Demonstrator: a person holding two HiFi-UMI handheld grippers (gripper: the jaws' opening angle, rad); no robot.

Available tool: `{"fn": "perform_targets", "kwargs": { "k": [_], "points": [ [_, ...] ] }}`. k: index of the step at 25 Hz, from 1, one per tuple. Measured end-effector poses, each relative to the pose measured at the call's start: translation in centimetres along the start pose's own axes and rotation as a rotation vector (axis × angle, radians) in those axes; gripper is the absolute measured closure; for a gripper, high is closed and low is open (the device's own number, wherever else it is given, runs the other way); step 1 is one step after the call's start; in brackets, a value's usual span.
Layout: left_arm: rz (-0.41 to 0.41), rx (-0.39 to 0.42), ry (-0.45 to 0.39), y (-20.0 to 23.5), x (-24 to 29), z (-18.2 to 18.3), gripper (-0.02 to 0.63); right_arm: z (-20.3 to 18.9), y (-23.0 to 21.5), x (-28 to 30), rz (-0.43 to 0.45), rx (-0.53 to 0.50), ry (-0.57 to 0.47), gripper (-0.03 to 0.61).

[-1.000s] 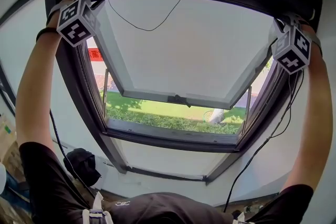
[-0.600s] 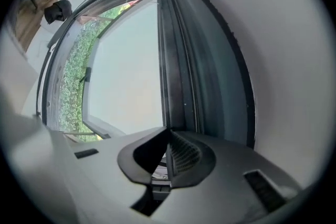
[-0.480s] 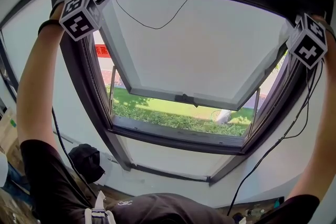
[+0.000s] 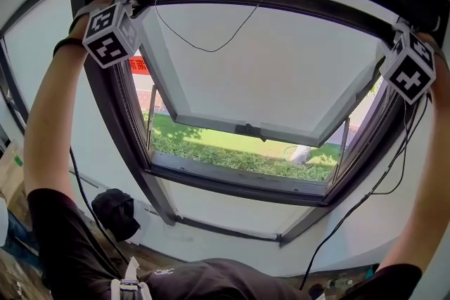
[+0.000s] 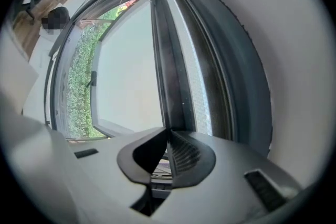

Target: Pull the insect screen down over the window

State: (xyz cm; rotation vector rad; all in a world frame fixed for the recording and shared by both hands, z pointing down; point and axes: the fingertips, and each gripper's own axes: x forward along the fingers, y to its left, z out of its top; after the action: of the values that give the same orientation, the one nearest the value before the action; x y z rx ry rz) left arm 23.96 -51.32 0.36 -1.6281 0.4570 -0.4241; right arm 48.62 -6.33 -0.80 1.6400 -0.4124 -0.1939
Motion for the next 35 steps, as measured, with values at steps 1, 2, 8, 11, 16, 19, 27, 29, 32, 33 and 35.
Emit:
{"fn": "perform_targets", "kwargs": {
  "k": [1, 2, 8, 11, 16, 19, 27, 29, 32, 33, 35],
  "points": [
    [-0.014, 0.004, 0.004, -0.6, 0.0, -0.1, 0.586, 0.0, 0.5, 0.1, 0.010, -0.005, -0.001, 0.551],
    [-0.024, 0.007, 0.007, -1.2, 0.0, -0.2, 0.588, 0.0, 1.0, 0.1, 0.018, -0.008, -0.002, 0.551],
    [-0.088, 0.042, 0.029, -5.6, 0.1, -0.6, 0.589, -0.6, 5.4, 0.8, 0.098, -0.030, 0.004, 0.552],
    [-0.121, 0.047, 0.035, -8.1, 0.2, -0.9, 0.589, -0.8, 7.8, 1.3, 0.137, -0.043, -0.005, 0.552],
    [-0.061, 0.066, 0.044, -9.9, 0.4, -0.9, 0.591, -1.3, 9.6, 1.2, 0.123, -0.050, 0.003, 0.554],
    [-0.074, 0.072, 0.050, -11.5, 0.4, -1.1, 0.591, -1.4, 11.2, 1.5, 0.156, -0.048, 0.009, 0.554],
    [-0.151, 0.094, 0.055, -17.6, 0.7, -1.6, 0.591, -2.2, 17.2, 2.1, 0.219, -0.058, 0.027, 0.554],
    [-0.170, 0.094, 0.058, -18.9, 0.5, -1.8, 0.591, -2.2, 18.3, 2.2, 0.217, -0.060, 0.026, 0.554],
    [-0.239, 0.113, 0.072, -21.8, 0.2, -2.1, 0.591, -2.5, 21.1, 2.6, 0.255, -0.067, 0.022, 0.554],
    [-0.268, 0.117, 0.075, -23.0, 0.2, -2.2, 0.591, -2.7, 22.2, 2.8, 0.276, -0.069, 0.024, 0.554],
    [-0.311, 0.122, 0.075, -25.0, 0.3, -2.3, 0.591, -3.0, 24.2, 3.0, 0.306, -0.072, 0.028, 0.554]
  ]
}}
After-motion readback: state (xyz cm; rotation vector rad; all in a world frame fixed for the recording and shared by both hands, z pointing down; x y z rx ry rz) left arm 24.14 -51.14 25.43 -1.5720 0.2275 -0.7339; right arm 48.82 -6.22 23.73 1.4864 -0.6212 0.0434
